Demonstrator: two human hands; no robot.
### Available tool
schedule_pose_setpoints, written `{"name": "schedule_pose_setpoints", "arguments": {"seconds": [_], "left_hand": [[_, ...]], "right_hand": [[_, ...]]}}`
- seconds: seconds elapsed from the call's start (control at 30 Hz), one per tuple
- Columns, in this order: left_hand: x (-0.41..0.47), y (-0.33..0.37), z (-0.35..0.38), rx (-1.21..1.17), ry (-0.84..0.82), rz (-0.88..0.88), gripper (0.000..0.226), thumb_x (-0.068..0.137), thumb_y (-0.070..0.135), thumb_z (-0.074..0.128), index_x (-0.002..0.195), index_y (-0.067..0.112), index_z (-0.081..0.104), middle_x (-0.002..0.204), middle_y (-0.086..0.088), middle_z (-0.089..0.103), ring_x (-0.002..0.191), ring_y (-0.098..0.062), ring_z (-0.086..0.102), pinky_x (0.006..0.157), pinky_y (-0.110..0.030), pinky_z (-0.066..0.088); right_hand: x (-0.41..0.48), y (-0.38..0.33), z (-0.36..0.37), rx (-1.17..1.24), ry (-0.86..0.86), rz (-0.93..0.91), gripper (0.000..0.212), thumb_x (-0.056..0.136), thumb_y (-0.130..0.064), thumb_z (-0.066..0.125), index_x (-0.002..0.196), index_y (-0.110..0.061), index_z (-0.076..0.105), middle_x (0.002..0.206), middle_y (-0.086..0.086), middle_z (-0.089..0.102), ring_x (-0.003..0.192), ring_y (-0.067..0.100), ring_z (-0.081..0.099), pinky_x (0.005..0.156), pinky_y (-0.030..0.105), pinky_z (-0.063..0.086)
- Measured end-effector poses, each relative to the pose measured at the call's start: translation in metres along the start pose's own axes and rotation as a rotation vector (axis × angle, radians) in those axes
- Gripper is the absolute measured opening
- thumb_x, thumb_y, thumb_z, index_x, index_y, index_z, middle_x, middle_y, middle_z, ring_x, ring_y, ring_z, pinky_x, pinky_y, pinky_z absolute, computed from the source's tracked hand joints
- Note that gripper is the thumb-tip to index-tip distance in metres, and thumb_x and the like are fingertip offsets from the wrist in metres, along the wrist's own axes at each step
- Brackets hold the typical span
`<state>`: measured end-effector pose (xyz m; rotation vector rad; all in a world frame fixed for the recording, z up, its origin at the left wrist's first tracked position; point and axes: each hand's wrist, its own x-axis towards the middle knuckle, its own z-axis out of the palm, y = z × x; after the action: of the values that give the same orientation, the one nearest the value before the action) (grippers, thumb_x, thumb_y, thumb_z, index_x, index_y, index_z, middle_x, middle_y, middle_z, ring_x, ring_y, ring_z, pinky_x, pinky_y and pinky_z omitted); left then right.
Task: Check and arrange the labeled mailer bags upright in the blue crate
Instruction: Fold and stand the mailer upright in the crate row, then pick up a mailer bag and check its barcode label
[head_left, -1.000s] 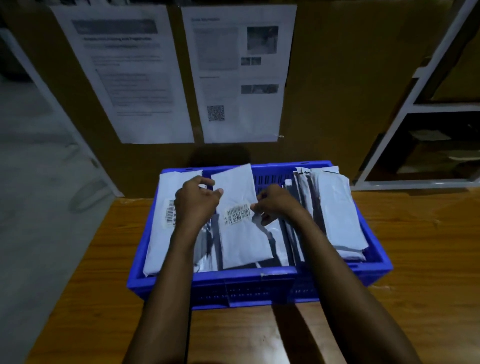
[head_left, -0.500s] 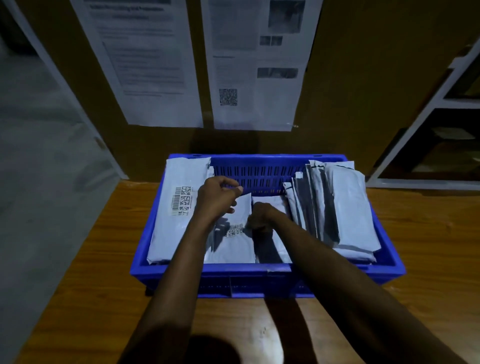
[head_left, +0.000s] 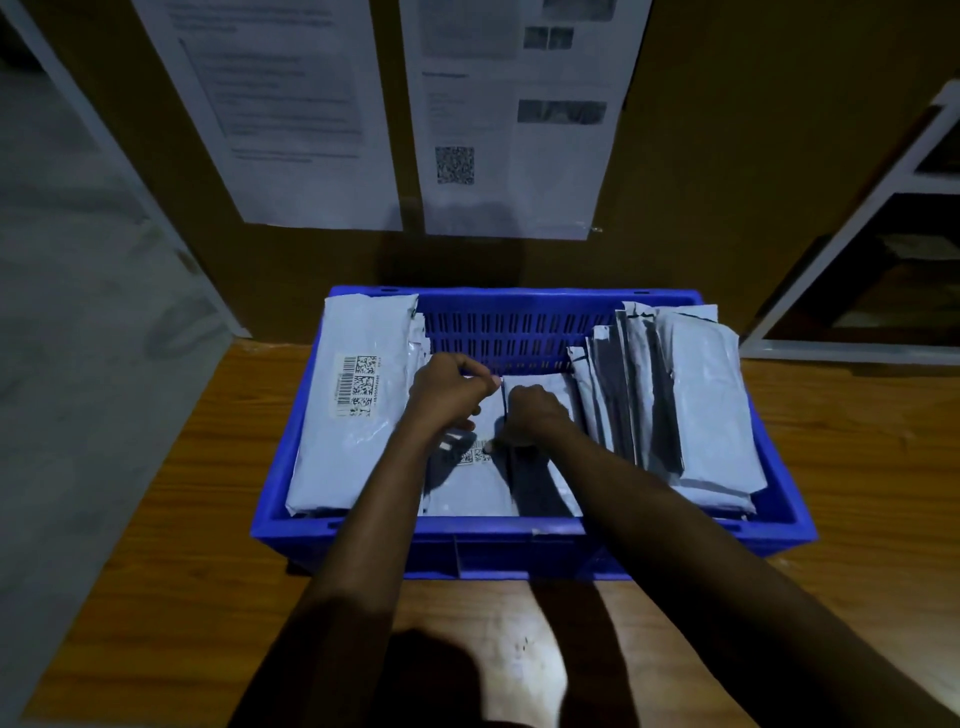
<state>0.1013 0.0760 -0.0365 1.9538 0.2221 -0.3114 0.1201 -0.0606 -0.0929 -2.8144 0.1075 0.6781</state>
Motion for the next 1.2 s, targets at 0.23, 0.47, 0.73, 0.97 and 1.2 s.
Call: {"name": "schedule_pose_setpoints", "arguments": {"seconds": [0.23, 0.47, 0.73, 0.97, 1.2], "left_hand": [[0.003, -0.004, 0.001, 0.033, -0.029, -0.037, 0.010, 0.086, 0.023, 0.076, 0.093, 0.015, 0.073, 0.094, -0.008, 0.074, 0.079, -0.027, 0.075, 0.071, -0.049, 0.064], [0.003, -0.005, 0.006, 0.049, -0.055, -0.064, 0.012, 0.088, 0.022, 0.074, 0.095, 0.014, 0.071, 0.096, -0.007, 0.073, 0.084, -0.029, 0.075, 0.074, -0.047, 0.065], [0.006, -0.014, 0.015, 0.150, -0.116, -0.037, 0.019, 0.090, 0.018, 0.073, 0.097, 0.000, 0.072, 0.097, -0.016, 0.073, 0.086, -0.032, 0.074, 0.079, -0.048, 0.064], [0.000, -0.015, 0.019, 0.278, -0.132, 0.012, 0.030, 0.087, 0.022, 0.073, 0.102, -0.004, 0.072, 0.103, -0.020, 0.075, 0.093, -0.032, 0.074, 0.088, -0.046, 0.060], [-0.003, -0.016, 0.014, 0.290, -0.109, -0.004, 0.027, 0.086, 0.020, 0.072, 0.103, -0.001, 0.074, 0.101, -0.017, 0.076, 0.093, -0.029, 0.073, 0.089, -0.044, 0.059]], "right_hand": [[0.002, 0.001, 0.000, -0.089, -0.210, -0.036, 0.058, 0.082, -0.049, 0.080, 0.116, -0.006, 0.061, 0.124, 0.014, 0.067, 0.101, 0.031, 0.065, 0.080, 0.036, 0.052], [-0.004, 0.016, -0.021, 0.028, 0.123, 0.068, 0.035, 0.085, -0.040, 0.077, 0.104, -0.014, 0.062, 0.100, 0.006, 0.063, 0.109, 0.029, 0.065, 0.091, 0.040, 0.052], [-0.005, 0.029, -0.022, -0.042, 0.060, 0.067, 0.060, 0.095, -0.021, 0.061, 0.151, -0.021, 0.038, 0.149, 0.017, 0.046, 0.136, 0.038, 0.048, 0.108, 0.047, 0.044], [0.003, 0.024, -0.023, -0.209, -0.080, 0.027, 0.100, 0.079, -0.017, 0.080, 0.161, -0.021, 0.024, 0.161, 0.012, 0.036, 0.142, 0.037, 0.044, 0.109, 0.049, 0.045], [0.003, 0.018, -0.030, -0.259, -0.019, -0.063, 0.096, 0.086, -0.019, 0.076, 0.162, -0.027, 0.018, 0.163, 0.014, 0.030, 0.142, 0.040, 0.045, 0.110, 0.051, 0.041]]}}
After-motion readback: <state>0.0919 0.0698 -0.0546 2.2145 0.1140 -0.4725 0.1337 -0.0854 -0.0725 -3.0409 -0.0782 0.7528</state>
